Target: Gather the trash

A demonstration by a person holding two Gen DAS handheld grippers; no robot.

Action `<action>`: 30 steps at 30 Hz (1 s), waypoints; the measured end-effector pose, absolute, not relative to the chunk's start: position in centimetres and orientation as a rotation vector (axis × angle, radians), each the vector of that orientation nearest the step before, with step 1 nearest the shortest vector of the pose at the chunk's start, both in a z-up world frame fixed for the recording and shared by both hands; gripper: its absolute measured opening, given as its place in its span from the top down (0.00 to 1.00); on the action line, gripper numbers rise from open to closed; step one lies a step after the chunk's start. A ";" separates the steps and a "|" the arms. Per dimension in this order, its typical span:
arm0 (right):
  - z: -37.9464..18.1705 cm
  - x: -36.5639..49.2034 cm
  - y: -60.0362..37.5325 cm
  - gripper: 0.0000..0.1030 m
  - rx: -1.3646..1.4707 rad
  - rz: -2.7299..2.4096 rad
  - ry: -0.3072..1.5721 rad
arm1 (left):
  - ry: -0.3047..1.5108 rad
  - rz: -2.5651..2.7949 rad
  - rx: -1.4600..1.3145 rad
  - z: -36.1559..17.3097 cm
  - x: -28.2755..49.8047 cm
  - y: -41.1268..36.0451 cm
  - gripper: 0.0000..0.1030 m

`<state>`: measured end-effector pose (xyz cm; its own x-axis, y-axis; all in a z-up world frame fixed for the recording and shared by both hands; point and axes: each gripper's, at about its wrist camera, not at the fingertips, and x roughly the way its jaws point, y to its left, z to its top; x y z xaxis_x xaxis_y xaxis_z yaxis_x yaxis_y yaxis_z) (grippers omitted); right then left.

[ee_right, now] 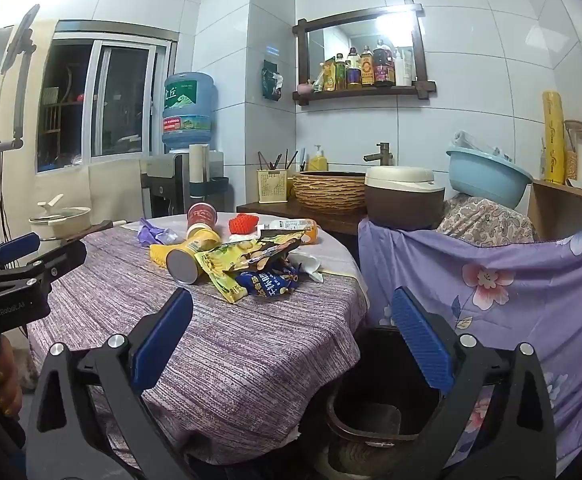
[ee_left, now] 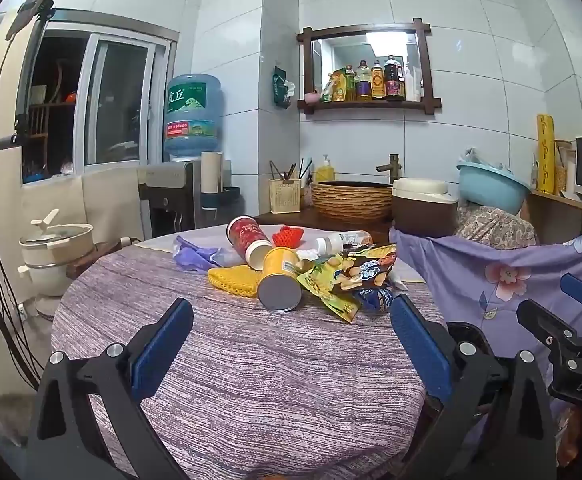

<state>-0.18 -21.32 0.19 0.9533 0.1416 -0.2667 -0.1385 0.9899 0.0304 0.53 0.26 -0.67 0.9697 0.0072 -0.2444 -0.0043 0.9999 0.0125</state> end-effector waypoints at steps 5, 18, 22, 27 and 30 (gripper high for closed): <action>0.0 -0.2 -21.3 0.05 0.011 0.146 0.270 | 0.253 0.001 0.009 -0.7 0.6 0.4 0.05; -0.1 -0.1 -21.1 0.05 0.010 0.153 0.272 | 0.264 -0.007 0.005 -0.9 0.8 0.4 0.05; -0.1 0.0 -21.1 0.05 0.008 0.154 0.274 | 0.265 -0.007 0.006 -0.9 0.8 0.4 0.05; -0.1 0.0 -21.0 0.05 0.008 0.155 0.273 | 0.262 -0.007 0.006 -0.8 0.8 0.4 0.05; -0.1 -0.1 -21.1 0.05 0.009 0.155 0.273 | 0.261 -0.006 0.006 -0.9 0.8 0.5 0.05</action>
<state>-0.07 -21.08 -0.11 0.9512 0.1538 -0.2674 -0.1513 0.9880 0.0301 0.85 0.55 -0.91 0.9661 -0.0047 -0.2580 0.0063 1.0000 0.0053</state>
